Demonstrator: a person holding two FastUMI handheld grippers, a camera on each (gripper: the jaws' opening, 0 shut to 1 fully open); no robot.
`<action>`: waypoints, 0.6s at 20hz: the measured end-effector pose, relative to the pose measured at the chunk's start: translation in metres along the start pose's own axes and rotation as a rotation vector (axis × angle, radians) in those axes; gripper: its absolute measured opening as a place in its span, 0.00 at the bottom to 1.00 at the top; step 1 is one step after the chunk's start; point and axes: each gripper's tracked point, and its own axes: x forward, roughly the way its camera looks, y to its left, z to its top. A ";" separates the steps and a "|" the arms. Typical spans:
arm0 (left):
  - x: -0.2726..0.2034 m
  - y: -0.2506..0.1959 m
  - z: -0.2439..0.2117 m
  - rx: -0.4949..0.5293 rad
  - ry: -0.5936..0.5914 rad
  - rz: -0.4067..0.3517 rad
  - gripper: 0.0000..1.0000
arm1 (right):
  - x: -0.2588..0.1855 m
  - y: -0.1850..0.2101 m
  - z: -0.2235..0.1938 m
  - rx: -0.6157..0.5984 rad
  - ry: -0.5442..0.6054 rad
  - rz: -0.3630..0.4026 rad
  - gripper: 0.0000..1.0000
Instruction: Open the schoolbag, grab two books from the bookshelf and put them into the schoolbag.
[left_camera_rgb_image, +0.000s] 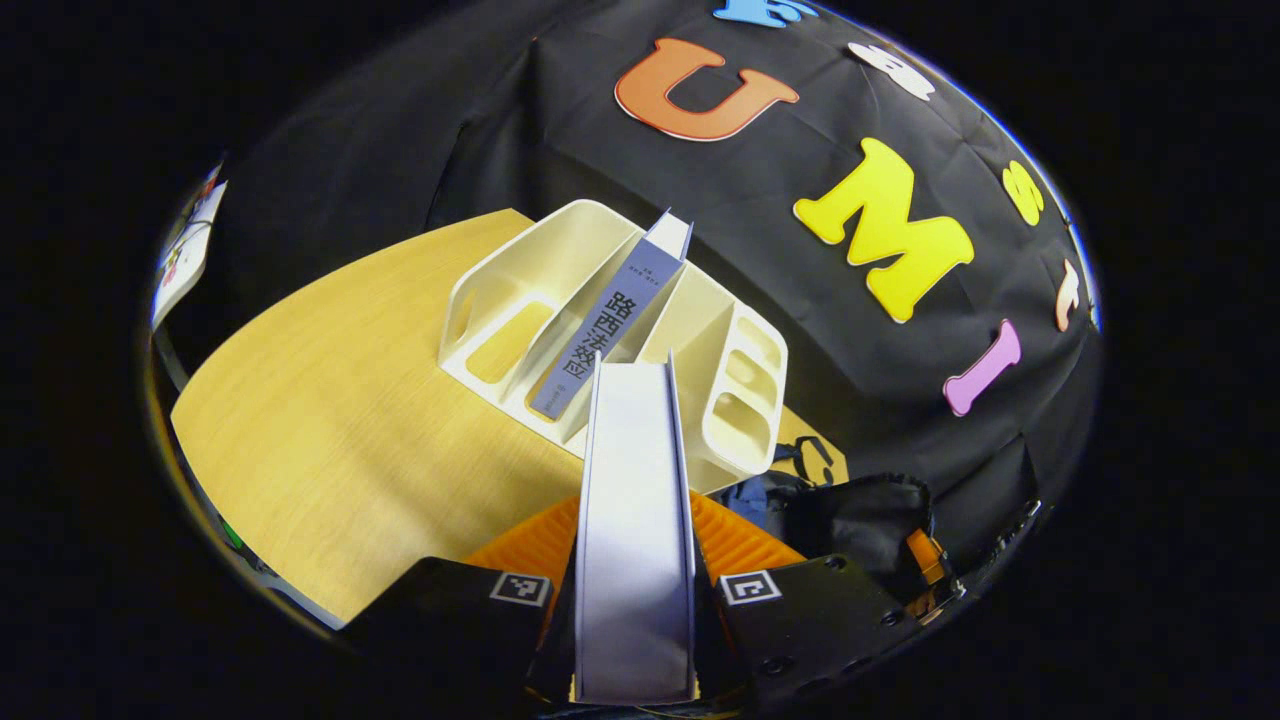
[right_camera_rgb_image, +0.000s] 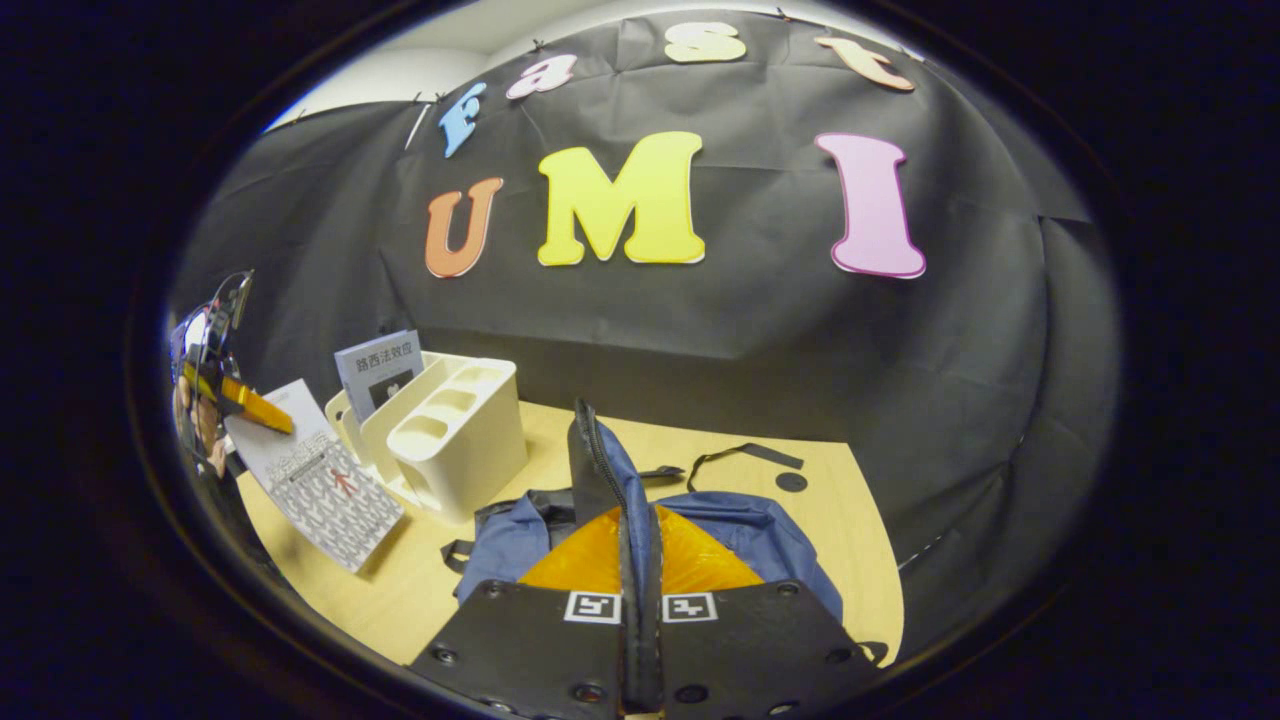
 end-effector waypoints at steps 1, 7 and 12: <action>-0.002 -0.011 -0.006 -0.039 -0.015 -0.044 0.48 | -0.001 0.000 0.003 0.003 -0.007 -0.001 0.00; 0.015 -0.065 -0.054 -0.136 0.039 -0.214 0.47 | -0.008 -0.005 0.025 0.013 -0.047 -0.008 0.00; 0.048 -0.125 -0.086 -0.216 0.104 -0.358 0.47 | -0.012 -0.011 0.040 -0.002 -0.073 -0.014 0.00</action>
